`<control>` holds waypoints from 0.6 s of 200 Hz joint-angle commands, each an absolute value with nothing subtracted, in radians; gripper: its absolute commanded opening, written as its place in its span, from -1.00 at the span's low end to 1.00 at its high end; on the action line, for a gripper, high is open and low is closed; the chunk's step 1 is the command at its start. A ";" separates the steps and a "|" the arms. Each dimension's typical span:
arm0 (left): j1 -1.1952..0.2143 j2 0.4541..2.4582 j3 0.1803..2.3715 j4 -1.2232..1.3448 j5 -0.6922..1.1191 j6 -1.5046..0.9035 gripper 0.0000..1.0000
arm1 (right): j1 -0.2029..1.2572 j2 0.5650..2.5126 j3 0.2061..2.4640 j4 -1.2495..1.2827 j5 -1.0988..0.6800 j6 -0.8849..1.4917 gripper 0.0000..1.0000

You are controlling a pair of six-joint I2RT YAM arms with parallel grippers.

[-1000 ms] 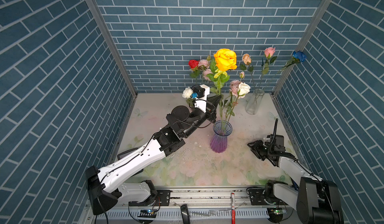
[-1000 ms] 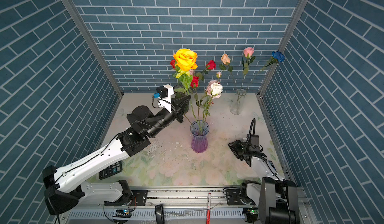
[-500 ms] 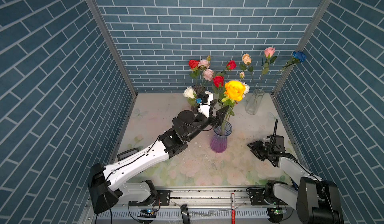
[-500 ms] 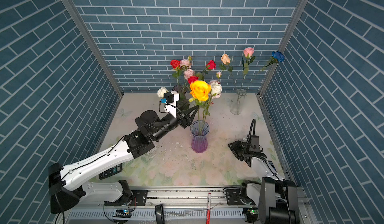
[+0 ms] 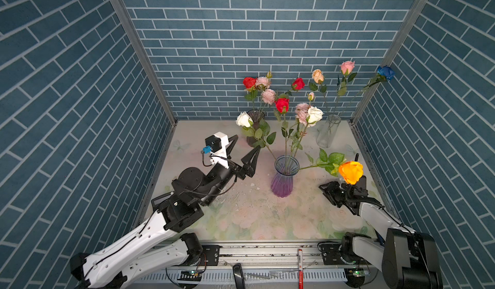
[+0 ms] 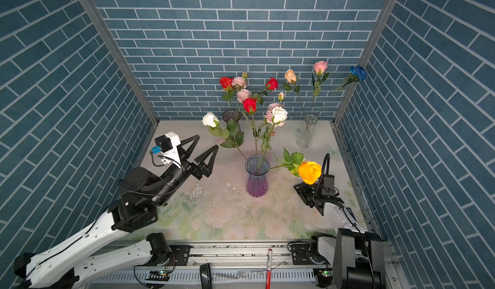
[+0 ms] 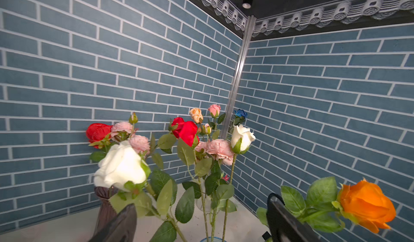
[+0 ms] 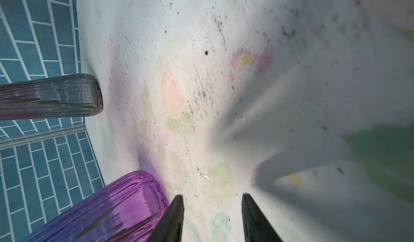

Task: Arrange flowers in a vase
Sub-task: Place the flower in the vase.

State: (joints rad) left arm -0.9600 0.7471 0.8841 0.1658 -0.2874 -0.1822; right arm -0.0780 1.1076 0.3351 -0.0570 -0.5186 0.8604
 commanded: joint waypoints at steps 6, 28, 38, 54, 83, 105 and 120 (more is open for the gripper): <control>-0.962 0.701 0.787 0.073 -0.392 -0.228 0.86 | -0.084 1.101 0.321 -0.046 -0.526 0.891 -0.12; -0.962 0.691 0.710 0.081 -0.365 -0.258 0.85 | -0.083 1.091 0.319 -0.053 -0.523 0.891 -0.12; -0.962 0.703 0.701 0.086 -0.324 -0.256 0.86 | -0.083 1.091 0.318 -0.055 -0.522 0.891 -0.12; -0.961 0.738 0.661 0.078 -0.298 -0.251 0.92 | -0.084 1.094 0.320 -0.055 -0.522 0.891 -0.12; -0.962 0.807 0.634 0.122 -0.265 -0.143 0.99 | -0.083 1.111 0.320 -0.039 -0.526 0.893 -0.11; -0.962 0.856 0.574 0.244 -0.166 0.025 0.99 | -0.084 1.147 0.322 0.025 -0.579 0.887 0.02; -0.962 0.895 0.542 0.320 -0.080 0.109 0.99 | -0.083 1.167 0.324 0.055 -0.611 0.882 0.09</control>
State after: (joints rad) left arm -0.9600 0.8513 0.5877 0.1768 -0.2199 -0.0765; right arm -0.0780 1.1370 0.3279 -0.0124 -0.5465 0.8673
